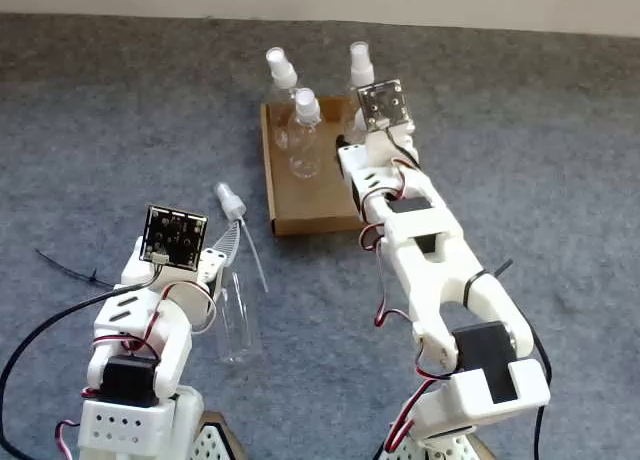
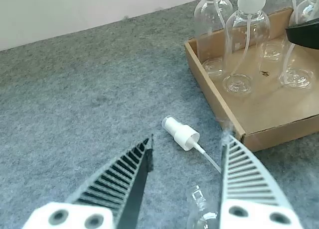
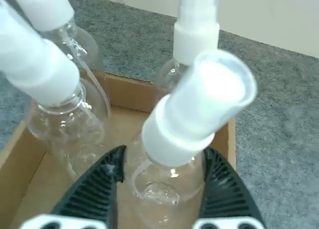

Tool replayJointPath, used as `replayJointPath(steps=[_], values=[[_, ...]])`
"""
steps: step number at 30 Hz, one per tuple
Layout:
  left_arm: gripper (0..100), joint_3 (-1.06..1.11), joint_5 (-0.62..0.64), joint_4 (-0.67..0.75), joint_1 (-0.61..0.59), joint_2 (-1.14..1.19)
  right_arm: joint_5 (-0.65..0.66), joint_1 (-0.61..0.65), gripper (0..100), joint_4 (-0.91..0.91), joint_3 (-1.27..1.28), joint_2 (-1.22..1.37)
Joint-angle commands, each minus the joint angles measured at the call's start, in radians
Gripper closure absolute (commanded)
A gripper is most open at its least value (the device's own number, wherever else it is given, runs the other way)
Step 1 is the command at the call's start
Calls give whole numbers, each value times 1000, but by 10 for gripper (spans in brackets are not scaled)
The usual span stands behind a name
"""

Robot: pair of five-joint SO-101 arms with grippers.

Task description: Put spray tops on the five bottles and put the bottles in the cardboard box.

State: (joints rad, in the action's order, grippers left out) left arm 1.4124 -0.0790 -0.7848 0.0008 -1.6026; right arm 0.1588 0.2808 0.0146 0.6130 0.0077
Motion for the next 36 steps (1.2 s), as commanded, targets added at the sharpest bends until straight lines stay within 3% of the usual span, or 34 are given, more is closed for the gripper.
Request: replayJointPath(steps=[1, 21, 36], values=[[800, -2, -5, 23, 16, -8, 11, -10, 892, 13, -21, -15], [800, -2, -5, 23, 16, -5, 11, -7, 711, -62, -59, -47], [800, 8, -5, 28, 16, -5, 9, -7, 710, -437, -200, -326]])
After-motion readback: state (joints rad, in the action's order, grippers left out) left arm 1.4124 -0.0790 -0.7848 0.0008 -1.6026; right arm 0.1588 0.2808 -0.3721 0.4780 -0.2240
